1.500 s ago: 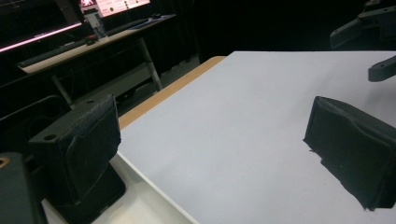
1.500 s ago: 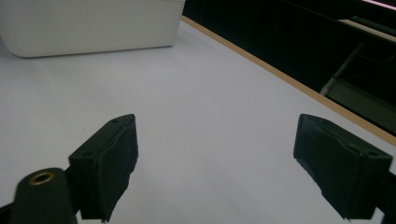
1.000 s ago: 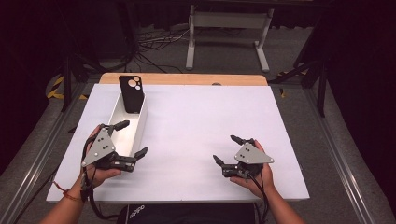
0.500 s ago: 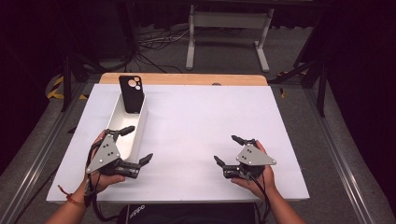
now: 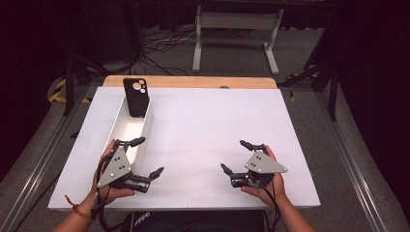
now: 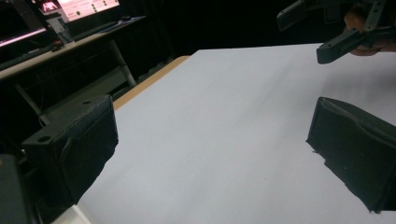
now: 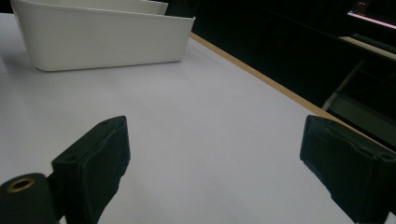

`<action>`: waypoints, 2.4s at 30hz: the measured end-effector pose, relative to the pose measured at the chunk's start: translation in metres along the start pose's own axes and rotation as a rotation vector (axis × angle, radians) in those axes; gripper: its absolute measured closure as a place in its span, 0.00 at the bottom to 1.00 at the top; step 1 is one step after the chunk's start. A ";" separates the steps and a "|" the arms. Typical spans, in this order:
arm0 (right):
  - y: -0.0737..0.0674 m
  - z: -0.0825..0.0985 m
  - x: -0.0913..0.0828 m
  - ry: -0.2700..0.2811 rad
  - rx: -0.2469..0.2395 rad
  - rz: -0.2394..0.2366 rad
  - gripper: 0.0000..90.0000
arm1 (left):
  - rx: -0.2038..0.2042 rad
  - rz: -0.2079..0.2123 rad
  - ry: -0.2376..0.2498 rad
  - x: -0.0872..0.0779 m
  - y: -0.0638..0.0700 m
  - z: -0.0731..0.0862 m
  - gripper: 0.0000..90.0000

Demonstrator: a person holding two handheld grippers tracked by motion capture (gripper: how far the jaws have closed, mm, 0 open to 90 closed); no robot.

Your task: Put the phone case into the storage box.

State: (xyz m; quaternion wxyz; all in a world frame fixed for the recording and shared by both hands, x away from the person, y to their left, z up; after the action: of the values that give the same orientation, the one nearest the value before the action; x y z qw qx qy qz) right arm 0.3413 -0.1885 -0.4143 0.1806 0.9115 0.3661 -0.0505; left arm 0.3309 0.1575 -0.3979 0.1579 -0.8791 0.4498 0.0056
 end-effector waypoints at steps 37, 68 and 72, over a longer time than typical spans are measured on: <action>-0.010 0.013 -0.015 -0.016 -0.032 0.015 0.10 | -0.076 0.024 -0.064 0.004 0.016 0.041 0.03; -0.016 0.007 -0.017 0.007 -0.052 0.017 0.09 | -0.038 0.051 -0.048 -0.002 0.019 0.035 0.03; -0.016 0.008 -0.017 0.005 -0.063 0.022 0.09 | -0.044 0.045 -0.043 -0.001 0.019 0.035 0.03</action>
State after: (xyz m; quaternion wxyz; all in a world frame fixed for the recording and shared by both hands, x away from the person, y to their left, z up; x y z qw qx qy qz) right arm 0.3185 -0.1913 -0.4225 0.2090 0.9094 0.3579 -0.0348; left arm 0.3198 0.1580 -0.4362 0.1481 -0.8716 0.4658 0.0379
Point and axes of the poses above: each handheld gripper's, and its own axes: x roughly forward along the jaws, z roughly out of its underside, y roughly to its right, the point moved 3 cm from there along x, roughly forward along the jaws, and after that the axes turned 5 degrees about y, right-handed, at the moved point
